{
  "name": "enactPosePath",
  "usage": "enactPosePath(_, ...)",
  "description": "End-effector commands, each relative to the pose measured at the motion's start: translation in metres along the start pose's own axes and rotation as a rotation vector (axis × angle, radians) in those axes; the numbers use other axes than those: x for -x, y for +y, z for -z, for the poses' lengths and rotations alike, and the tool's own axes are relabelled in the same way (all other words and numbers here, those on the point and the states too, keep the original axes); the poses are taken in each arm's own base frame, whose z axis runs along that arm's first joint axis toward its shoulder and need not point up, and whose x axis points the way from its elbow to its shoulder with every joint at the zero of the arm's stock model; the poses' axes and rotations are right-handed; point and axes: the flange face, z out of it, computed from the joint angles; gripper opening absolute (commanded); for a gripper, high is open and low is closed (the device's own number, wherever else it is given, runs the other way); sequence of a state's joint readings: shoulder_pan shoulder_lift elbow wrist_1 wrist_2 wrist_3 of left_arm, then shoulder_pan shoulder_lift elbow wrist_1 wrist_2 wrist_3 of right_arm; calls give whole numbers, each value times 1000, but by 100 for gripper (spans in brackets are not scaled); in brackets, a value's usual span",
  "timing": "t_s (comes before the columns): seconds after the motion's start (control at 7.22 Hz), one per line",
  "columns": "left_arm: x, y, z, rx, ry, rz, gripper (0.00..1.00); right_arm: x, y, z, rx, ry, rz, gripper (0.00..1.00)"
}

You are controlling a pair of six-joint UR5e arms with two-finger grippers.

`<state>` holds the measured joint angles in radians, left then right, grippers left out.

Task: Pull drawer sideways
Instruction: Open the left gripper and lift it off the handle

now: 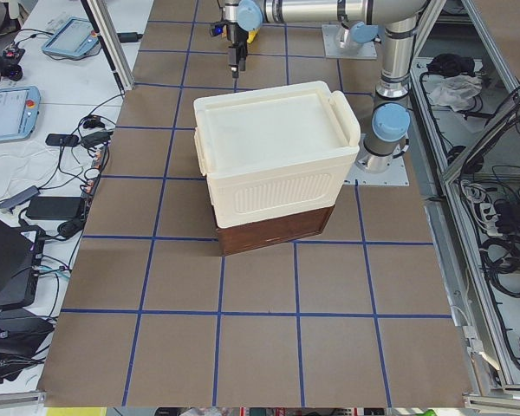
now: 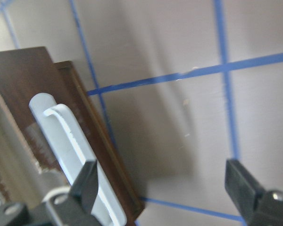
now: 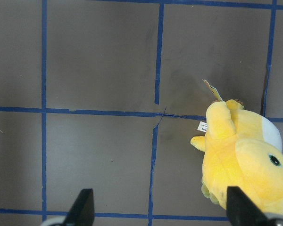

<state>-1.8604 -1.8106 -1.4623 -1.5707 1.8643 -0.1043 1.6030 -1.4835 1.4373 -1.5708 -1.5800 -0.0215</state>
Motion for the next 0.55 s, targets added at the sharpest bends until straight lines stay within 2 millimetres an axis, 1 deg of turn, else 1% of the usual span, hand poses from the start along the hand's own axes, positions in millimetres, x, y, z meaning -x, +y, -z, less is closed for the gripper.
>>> enactPosePath(0.0, 61, 32, 76, -4, 203, 16, 100, 0, 0, 0, 0, 0, 0, 100)
enactPosePath(0.14, 88, 49, 88, -31, 213, 52, 100, 0, 0, 0, 0, 0, 0, 100)
enactPosePath(0.28, 120, 60, 87, -41, 221, 88, 100, 0, 0, 0, 0, 0, 0, 100)
enactPosePath(0.42, 158, 62, 85, -95, 300, 125, 100, 0, 0, 0, 0, 0, 0, 100)
